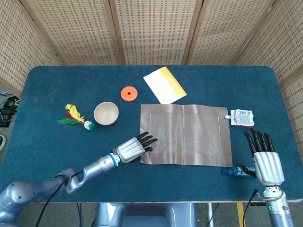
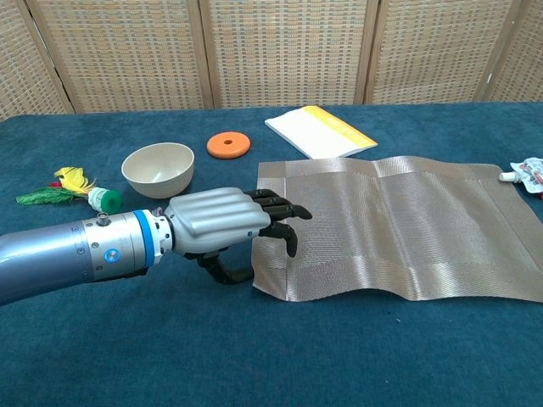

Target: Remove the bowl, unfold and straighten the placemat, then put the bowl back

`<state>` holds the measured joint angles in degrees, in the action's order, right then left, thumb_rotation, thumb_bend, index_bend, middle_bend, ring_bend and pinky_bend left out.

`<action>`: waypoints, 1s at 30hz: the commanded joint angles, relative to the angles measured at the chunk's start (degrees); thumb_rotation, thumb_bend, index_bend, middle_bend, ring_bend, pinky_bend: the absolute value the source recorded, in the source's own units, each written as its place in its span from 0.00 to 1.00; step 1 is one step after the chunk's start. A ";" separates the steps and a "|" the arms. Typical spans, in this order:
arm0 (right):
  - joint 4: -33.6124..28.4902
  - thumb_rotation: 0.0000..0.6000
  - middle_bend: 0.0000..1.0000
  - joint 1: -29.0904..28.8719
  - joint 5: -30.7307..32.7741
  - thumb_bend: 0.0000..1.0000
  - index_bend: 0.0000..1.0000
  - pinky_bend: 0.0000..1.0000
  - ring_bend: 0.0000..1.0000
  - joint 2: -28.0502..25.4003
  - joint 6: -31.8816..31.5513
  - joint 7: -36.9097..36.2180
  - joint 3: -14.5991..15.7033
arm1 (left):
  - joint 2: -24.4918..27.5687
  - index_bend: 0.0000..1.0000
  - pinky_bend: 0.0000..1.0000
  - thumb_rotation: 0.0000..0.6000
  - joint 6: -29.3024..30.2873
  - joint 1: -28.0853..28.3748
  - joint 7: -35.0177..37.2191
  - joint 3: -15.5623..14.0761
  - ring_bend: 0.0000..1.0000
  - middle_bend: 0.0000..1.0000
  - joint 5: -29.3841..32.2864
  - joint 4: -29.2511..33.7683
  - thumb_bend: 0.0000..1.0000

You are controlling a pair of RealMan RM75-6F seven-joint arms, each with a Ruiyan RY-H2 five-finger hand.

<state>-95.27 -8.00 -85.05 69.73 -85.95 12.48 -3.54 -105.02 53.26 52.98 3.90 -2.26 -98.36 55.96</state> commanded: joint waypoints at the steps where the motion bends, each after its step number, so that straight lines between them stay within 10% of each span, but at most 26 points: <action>1: 0.01 1.00 0.00 -0.01 -0.10 0.00 0.00 0.00 0.00 -0.04 0.19 0.03 0.01 | -0.06 0.29 0.00 1.00 -0.08 0.07 -0.08 0.03 0.00 0.00 0.24 0.04 0.46; 15: -0.65 1.00 0.00 0.45 -1.28 0.00 0.00 0.00 0.00 -0.68 -0.12 -0.59 -0.11 | -1.22 0.45 0.00 1.00 -1.45 -0.21 -1.60 0.77 0.00 0.00 3.16 0.77 0.58; 22: -1.01 1.00 0.00 0.61 -1.50 0.00 0.00 0.00 0.00 -1.00 0.04 -1.17 -0.15 | -0.36 0.76 0.00 1.00 -1.57 -0.44 -2.75 1.62 0.00 0.00 4.65 3.03 0.58; 30: -1.44 1.00 0.00 0.89 -2.32 0.00 0.00 0.00 0.00 -1.39 -0.44 -1.56 -0.13 | 3.21 0.78 0.00 1.00 -0.32 -1.87 -5.89 1.00 0.00 0.00 5.12 9.39 0.58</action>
<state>-96.69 -7.13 -87.34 68.36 -86.36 10.94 -3.67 -103.01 52.66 51.69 -1.00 -0.93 -93.51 63.63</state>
